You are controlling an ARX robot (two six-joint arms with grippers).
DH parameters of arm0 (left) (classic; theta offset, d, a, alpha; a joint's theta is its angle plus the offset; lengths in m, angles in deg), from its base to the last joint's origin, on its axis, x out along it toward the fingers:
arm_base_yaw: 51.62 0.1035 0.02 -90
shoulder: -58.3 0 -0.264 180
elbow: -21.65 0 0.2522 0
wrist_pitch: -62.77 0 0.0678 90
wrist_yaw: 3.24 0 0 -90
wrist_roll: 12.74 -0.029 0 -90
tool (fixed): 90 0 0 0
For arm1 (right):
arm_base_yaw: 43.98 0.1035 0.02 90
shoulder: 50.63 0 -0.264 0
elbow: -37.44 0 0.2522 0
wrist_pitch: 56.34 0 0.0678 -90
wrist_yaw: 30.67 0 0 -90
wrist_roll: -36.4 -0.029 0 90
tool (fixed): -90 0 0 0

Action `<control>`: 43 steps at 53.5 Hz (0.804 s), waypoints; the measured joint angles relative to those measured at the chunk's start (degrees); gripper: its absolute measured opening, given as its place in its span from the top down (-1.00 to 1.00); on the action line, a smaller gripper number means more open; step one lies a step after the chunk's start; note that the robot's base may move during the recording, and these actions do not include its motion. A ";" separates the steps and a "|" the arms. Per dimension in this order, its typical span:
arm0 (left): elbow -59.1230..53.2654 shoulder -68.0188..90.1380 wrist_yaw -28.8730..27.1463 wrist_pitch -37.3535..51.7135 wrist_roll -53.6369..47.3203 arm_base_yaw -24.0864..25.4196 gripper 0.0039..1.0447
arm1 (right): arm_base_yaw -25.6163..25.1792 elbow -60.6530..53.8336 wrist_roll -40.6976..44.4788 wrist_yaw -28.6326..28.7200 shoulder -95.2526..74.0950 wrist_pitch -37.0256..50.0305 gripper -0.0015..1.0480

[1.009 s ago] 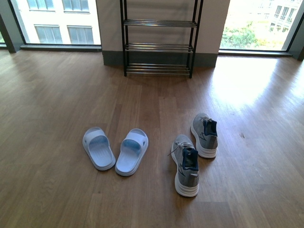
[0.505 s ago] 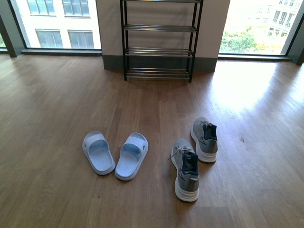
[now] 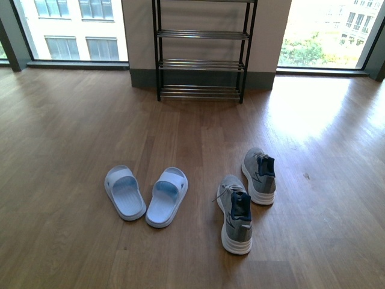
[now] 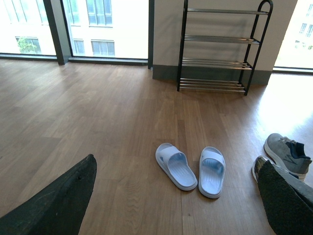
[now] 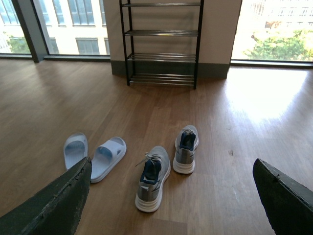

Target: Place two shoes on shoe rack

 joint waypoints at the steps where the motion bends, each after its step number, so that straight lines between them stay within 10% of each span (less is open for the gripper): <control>1: 0.00 0.00 0.00 0.00 0.00 0.00 -0.83 | 0.00 0.00 0.00 0.00 0.00 0.00 -0.82; 43: 0.00 0.00 0.00 0.00 -0.02 0.00 -0.83 | 0.00 0.00 0.00 0.00 0.00 0.00 -0.82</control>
